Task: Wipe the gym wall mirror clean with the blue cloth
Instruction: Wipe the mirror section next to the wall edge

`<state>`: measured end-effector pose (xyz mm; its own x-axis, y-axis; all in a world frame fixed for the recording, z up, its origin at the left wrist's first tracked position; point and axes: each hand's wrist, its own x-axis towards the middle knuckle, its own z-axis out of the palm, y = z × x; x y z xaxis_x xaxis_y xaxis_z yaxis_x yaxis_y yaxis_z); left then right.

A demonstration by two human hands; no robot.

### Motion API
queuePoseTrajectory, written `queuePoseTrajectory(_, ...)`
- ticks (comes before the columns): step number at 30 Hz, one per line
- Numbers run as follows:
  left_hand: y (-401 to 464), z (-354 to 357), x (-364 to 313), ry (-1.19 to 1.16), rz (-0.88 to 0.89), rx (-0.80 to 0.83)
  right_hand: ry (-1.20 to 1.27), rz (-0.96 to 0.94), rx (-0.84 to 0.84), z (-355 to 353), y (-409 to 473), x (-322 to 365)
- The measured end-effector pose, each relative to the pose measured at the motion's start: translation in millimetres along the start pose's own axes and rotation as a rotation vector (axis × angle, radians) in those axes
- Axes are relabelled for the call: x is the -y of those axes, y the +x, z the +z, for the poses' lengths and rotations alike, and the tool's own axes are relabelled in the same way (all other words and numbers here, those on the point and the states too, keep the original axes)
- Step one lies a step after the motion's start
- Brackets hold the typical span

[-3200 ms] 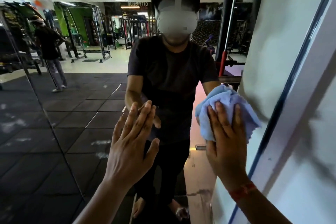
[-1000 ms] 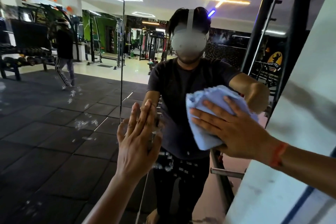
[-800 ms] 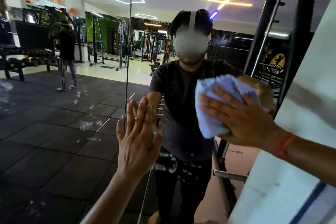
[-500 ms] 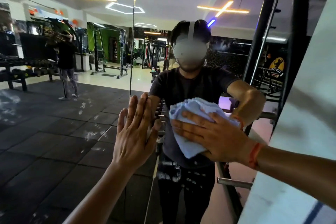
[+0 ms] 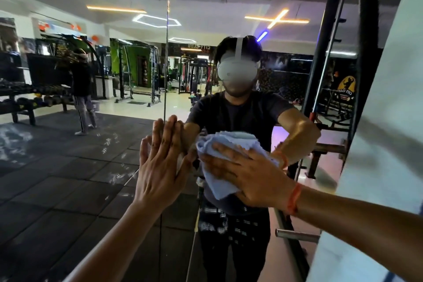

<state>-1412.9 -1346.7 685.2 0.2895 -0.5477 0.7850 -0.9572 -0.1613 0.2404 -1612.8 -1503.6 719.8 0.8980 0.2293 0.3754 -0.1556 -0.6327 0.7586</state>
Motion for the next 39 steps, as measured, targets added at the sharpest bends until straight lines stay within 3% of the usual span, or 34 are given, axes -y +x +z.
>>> queuePoseTrajectory(3, 2, -5, -13, 0.022, 0.051, -0.008, -0.025, 0.178, -0.059, -24, -46, -40)
queuePoseTrajectory(5, 10, -6, -21, 0.035, 0.099, -0.014, -0.16, 0.427, -0.18, -53, -67, -91)
queuePoseTrajectory(7, 24, -5, -33, 0.06, 0.181, -0.026, -0.289, 0.793, -0.283, -71, -95, -143)
queuePoseTrajectory(9, 41, -5, -52, 0.092, 0.252, -0.024, -0.15, 1.237, -0.476, -65, -122, -159)
queuePoseTrajectory(11, 57, -3, -76, 0.107, 0.352, -0.039, 0.091, 1.461, -0.689, -41, -132, -127)
queuePoseTrajectory(12, 64, -1, -88, 0.115, 0.409, -0.057, 0.125, 1.421, -0.664, -30, -128, -103)
queuePoseTrajectory(14, 78, 2, -109, 0.125, 0.488, -0.087, 0.121, 1.156, -0.504, -25, -117, -72)
queuePoseTrajectory(16, 92, 5, -129, 0.118, 0.537, -0.108, 0.156, 1.065, -0.524, -42, -109, -79)
queuePoseTrajectory(21, 122, 0, -180, 0.08, 0.621, -0.146, 0.598, 1.454, -0.999, -106, -132, -133)
queuePoseTrajectory(24, 141, -3, -204, 0.091, 0.683, -0.159, 0.739, 1.625, -1.116, -133, -157, -151)
queuePoseTrajectory(26, 154, -4, -221, 0.104, 0.722, -0.151, 0.673, 1.575, -1.144, -141, -174, -165)
queuePoseTrajectory(28, 167, -2, -238, 0.133, 0.769, -0.144, 0.472, 1.452, -1.076, -138, -185, -180)
queuePoseTrajectory(34, 203, 0, -280, 0.33, 0.95, -0.12, 0.276, 1.133, -0.386, -99, -179, -174)
queuePoseTrajectory(37, 218, -5, -290, 0.428, 1.038, -0.121, 0.088, 1.11, -0.38, -87, -196, -169)
queuePoseTrajectory(39, 227, -11, -293, 0.49, 1.088, -0.127, -0.043, 1.238, -0.374, -77, -206, -175)
